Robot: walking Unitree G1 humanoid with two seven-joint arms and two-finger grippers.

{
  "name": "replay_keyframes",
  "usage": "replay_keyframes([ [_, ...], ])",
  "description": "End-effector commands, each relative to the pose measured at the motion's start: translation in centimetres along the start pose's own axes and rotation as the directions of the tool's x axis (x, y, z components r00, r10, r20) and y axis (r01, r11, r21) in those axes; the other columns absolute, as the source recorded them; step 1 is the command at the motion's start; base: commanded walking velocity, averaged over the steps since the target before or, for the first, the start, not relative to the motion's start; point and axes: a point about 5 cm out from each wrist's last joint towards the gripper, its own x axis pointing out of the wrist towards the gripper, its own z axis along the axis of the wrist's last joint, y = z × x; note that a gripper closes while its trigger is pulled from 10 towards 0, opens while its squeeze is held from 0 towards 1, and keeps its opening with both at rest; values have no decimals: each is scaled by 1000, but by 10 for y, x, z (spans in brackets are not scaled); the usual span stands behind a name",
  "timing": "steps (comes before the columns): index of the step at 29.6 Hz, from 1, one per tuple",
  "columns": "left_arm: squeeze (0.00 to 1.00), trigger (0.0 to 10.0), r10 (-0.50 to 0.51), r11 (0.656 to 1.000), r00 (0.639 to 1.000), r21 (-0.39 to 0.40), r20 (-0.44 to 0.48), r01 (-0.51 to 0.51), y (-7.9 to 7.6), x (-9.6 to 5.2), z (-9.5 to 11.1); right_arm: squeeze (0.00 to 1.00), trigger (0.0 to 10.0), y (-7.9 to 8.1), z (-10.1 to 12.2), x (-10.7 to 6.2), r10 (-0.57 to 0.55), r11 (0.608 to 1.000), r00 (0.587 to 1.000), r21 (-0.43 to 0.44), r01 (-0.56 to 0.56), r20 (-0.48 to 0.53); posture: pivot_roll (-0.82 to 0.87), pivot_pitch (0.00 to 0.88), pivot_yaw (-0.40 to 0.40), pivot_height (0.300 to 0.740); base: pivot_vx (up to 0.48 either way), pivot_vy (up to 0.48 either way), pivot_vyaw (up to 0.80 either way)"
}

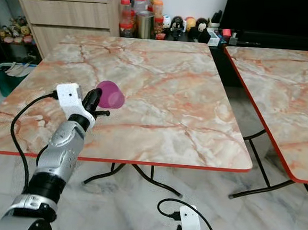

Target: Setting the table

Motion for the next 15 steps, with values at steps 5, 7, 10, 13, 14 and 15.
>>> replay_keyframes([
  [5,0,10000,36,999,995,32,91,-39,10,5,19,0,10000,-2,6,1,10,1000,1000,-13,-10,19,67,0,-54,740,0,-298,0],
  [7,0,10000,38,999,995,31,93,-41,11,4,20,0,10000,-2,7,1,10,1000,1000,-12,-10,20,65,0,-52,740,0,-332,0],
  [10,0,10000,50,998,994,39,97,-54,14,3,19,0,10000,-1,8,1,12,1000,1000,-9,-12,24,64,0,-45,740,0,-329,0],
  [13,0,10000,53,998,993,40,101,-57,15,2,19,0,10000,1,9,1,16,1000,1000,-8,-16,26,64,0,-42,740,0,-324,0],
  [14,0,10000,51,998,994,40,99,-56,15,2,18,0,10000,1,9,1,18,1000,999,-6,-18,27,64,0,-40,740,0,-322,0],
  [15,0,10000,50,998,994,40,95,-54,15,2,18,0,10000,2,9,1,19,1000,999,-6,-19,27,64,0,-40,740,0,-319,0],
])
